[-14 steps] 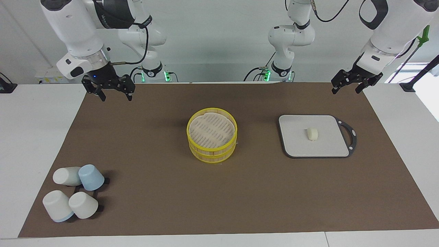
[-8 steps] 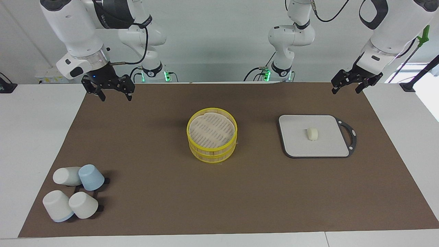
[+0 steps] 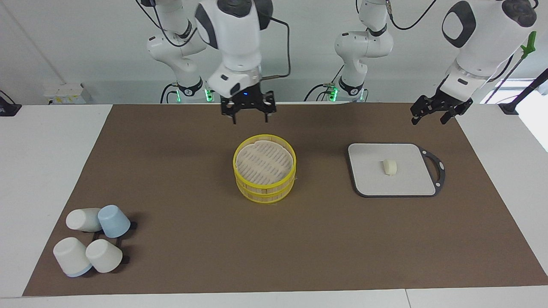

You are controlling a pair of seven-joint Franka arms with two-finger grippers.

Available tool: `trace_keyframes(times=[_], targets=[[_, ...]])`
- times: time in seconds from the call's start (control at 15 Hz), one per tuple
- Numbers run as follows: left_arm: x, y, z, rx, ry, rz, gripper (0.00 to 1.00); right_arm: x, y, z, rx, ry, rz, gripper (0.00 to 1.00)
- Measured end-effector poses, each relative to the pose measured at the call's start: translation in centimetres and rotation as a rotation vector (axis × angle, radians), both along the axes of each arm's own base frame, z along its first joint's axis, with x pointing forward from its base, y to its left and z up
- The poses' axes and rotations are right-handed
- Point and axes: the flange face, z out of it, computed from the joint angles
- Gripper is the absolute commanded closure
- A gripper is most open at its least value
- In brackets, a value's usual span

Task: Place bun in steamer
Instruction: 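Reach the right gripper to the steamer lid while the left gripper reaches the bun, then lift the lid off with the right gripper while the left gripper grasps the bun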

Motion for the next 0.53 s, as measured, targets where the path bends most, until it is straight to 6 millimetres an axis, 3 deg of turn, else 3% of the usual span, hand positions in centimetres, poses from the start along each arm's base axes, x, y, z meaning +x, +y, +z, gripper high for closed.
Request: trace_keyframes(times=[0.07,0.2,0.4,0.53], targets=[[-0.7,0.1,-3.2,-0.002,-0.006,-0.034,0.00,0.1,2.8,-2.2,0.007,-0.015,-0.004,0.00],[-2.2,0.2,-9.7,-0.003,-0.003,-0.081,0.00,0.5,6.0,-6.2,0.004,-0.033,-0.005,0.00],[-3.7,-0.1,-18.2,0.005,-0.027,-0.106,0.00,0.7,8.4,-11.5,0.002,-0.051,0.009,0.00],[-3.7,-0.4,-21.8,0.012,-0.036,-0.113,0.00,0.2,8.6,-14.5,0.006,-0.055,0.018,0.05]])
